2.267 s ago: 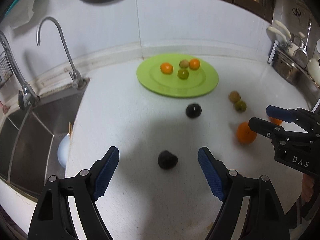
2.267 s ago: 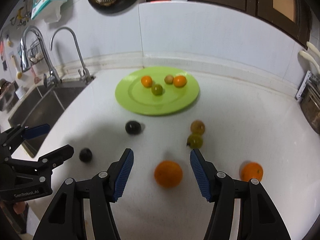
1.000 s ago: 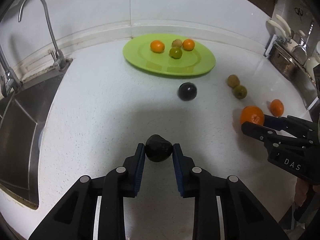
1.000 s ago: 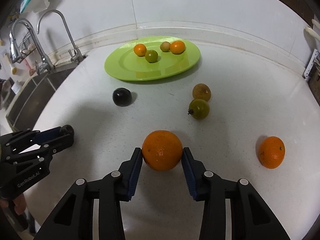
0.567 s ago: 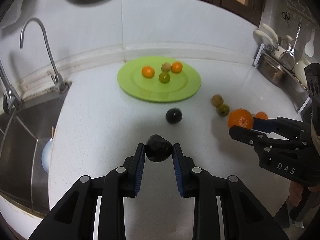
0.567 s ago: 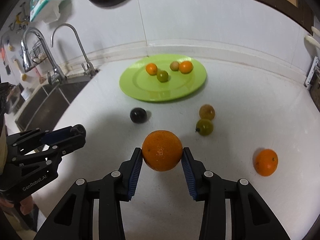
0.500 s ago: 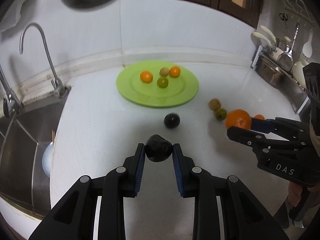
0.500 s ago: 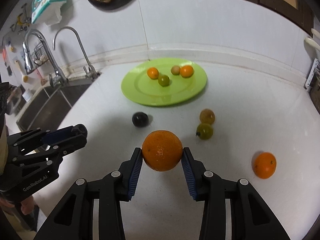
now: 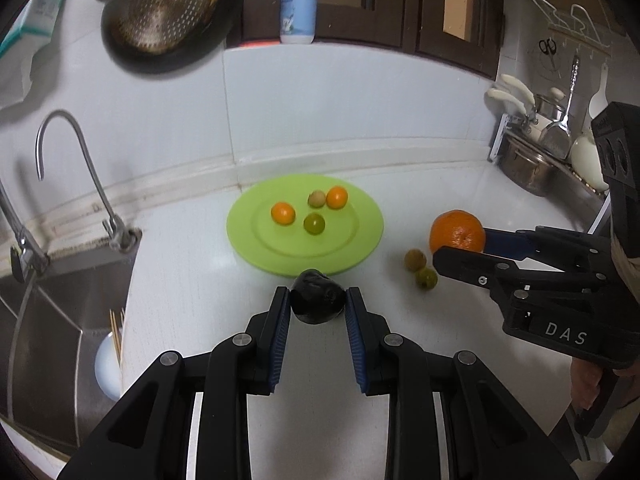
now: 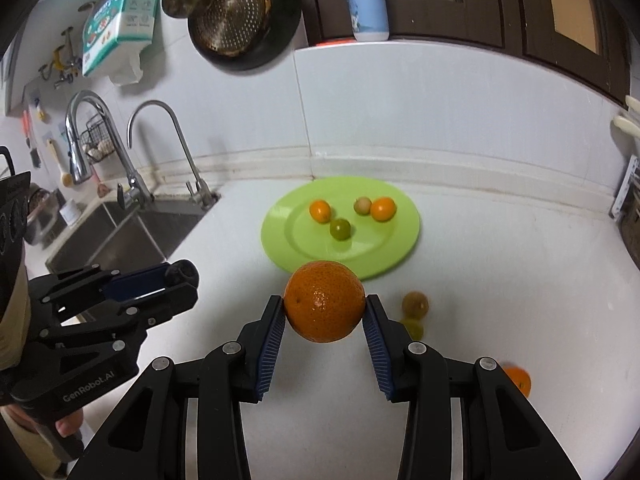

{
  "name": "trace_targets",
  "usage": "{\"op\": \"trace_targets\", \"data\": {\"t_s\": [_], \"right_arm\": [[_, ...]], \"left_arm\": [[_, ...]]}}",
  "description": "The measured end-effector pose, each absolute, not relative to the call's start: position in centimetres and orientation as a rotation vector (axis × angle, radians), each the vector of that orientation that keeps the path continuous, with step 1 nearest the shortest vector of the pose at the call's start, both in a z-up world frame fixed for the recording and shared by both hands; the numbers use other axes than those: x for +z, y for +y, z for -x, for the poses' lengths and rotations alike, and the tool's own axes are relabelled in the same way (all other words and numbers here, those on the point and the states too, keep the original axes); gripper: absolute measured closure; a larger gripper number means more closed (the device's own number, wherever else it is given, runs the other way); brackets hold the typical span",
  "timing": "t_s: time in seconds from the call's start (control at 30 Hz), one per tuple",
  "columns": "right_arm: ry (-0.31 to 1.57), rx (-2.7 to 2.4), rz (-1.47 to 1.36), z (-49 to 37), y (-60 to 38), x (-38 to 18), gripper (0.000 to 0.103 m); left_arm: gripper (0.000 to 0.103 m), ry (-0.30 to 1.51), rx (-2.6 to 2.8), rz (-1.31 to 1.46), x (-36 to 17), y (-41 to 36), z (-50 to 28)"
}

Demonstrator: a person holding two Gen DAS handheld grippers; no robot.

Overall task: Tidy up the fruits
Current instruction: 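Carry the plum in the left tool while the right tool carries the orange toward the plate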

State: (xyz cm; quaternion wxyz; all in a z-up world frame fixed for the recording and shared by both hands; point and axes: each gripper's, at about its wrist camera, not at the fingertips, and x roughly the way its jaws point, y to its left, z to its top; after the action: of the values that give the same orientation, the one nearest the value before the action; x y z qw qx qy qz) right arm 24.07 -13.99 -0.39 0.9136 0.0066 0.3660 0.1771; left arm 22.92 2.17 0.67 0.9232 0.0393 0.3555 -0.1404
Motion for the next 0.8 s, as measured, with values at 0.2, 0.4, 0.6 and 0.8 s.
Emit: {"op": "trace_targets", "data": {"t_s": [0.2, 0.4, 0.6, 0.8], "right_arm": [[0.734, 0.387, -0.033, -25.5, -14.0, 0.4, 0.062], [0.73, 0.396, -0.042, -27.3, -13.9, 1.0, 0.062], [0.72, 0.392, -0.025, -29.8, -13.7, 1.8, 0.062], [0.718, 0.399, -0.007, -32.3, -13.0, 2.4, 0.062]], "left_arm": [[0.075, 0.701, -0.294, -0.096, 1.8, 1.8, -23.9], [0.075, 0.677, -0.292, -0.105, 2.7, 1.8, -25.4], [0.075, 0.673, -0.3, -0.109, 3.2, 1.6, -27.7], [0.075, 0.673, -0.302, -0.122, 3.4, 1.3, -30.2]]}}
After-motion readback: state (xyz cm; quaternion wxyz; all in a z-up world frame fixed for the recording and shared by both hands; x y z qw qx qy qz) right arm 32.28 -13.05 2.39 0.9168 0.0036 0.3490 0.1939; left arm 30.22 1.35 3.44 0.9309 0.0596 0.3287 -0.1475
